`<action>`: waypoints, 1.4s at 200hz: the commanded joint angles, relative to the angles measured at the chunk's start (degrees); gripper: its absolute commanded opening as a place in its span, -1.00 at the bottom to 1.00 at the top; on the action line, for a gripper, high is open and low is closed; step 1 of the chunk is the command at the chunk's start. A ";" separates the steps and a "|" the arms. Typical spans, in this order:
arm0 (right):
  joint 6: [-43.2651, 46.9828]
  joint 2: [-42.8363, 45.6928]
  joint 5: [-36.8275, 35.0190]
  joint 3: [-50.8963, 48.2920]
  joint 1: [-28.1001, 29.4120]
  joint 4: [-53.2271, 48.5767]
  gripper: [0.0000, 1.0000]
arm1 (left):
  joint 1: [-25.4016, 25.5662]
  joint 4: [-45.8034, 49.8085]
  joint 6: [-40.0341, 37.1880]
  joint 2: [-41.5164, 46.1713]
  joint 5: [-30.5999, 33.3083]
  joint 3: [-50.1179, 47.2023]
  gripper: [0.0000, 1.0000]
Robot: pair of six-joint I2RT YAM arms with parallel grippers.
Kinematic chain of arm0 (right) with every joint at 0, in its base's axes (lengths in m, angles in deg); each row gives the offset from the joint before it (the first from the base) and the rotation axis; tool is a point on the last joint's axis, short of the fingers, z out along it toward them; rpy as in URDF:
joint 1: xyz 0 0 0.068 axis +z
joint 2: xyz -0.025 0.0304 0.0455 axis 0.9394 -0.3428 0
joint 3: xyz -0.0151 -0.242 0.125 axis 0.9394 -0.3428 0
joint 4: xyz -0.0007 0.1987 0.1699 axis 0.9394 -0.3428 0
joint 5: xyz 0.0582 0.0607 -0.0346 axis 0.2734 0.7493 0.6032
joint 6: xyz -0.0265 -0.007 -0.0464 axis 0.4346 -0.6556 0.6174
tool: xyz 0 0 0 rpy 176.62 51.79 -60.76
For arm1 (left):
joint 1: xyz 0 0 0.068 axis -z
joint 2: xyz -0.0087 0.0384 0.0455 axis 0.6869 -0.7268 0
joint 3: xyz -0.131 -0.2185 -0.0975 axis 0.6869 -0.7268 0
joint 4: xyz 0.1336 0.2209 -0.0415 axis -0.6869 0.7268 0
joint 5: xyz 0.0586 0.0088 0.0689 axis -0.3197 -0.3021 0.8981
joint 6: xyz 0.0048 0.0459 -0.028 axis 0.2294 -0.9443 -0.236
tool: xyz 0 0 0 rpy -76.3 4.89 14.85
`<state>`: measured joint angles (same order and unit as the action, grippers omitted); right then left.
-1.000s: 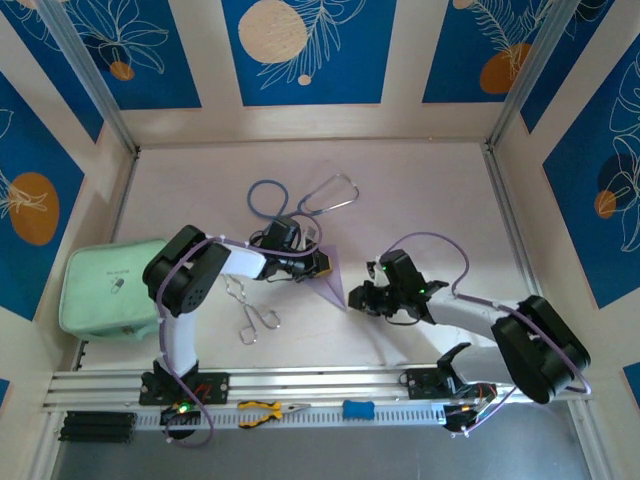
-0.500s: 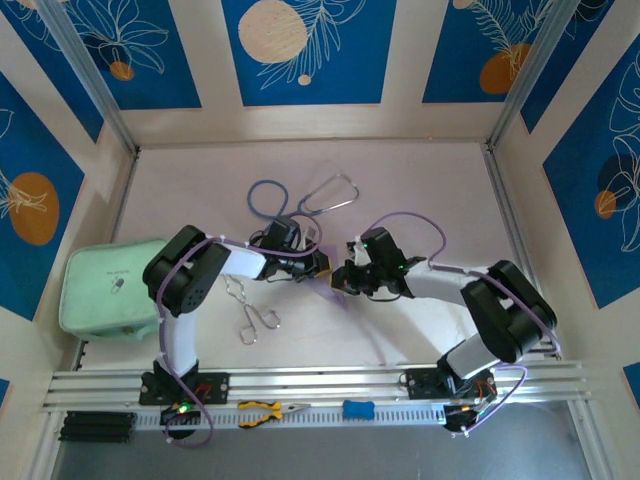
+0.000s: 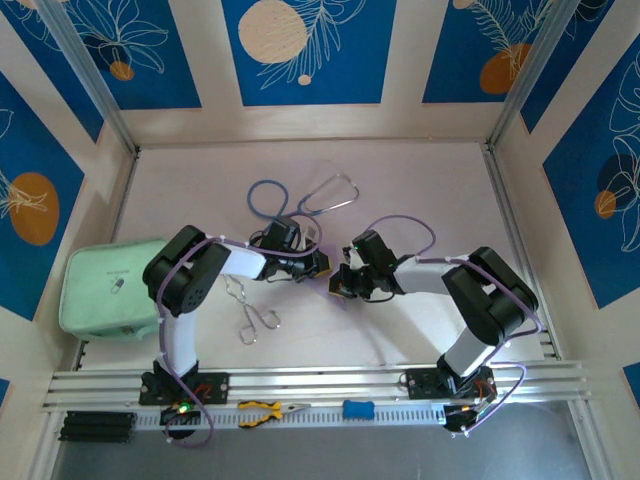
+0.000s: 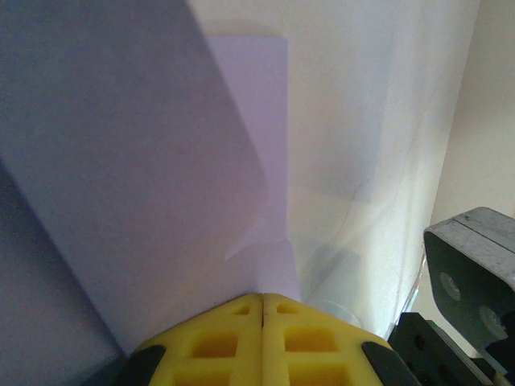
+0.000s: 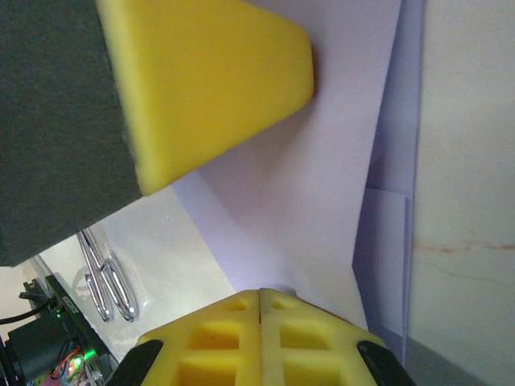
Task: Fold a paper plane with a square sheet of paper (pick it up from the middle)
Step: Fourth fold the wing at the center of the table.
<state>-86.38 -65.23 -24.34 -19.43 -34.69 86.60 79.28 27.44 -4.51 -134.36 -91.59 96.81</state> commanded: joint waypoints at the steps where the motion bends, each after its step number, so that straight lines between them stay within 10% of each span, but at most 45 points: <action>1: -0.20 0.05 -0.35 -2.32 0.24 -0.88 -0.88 | -0.30 2.20 -0.43 -1.67 0.99 -1.37 -0.98; 280: -2.45 25.11 -3.22 -16.94 1.27 -6.50 -0.87 | -1.12 2.12 -0.03 -1.65 1.72 -2.60 -1.00</action>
<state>-89.81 -44.68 -27.20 -39.19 -33.09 87.73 79.00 26.78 -4.34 -134.36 -92.66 96.16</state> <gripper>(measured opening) 0.066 0.064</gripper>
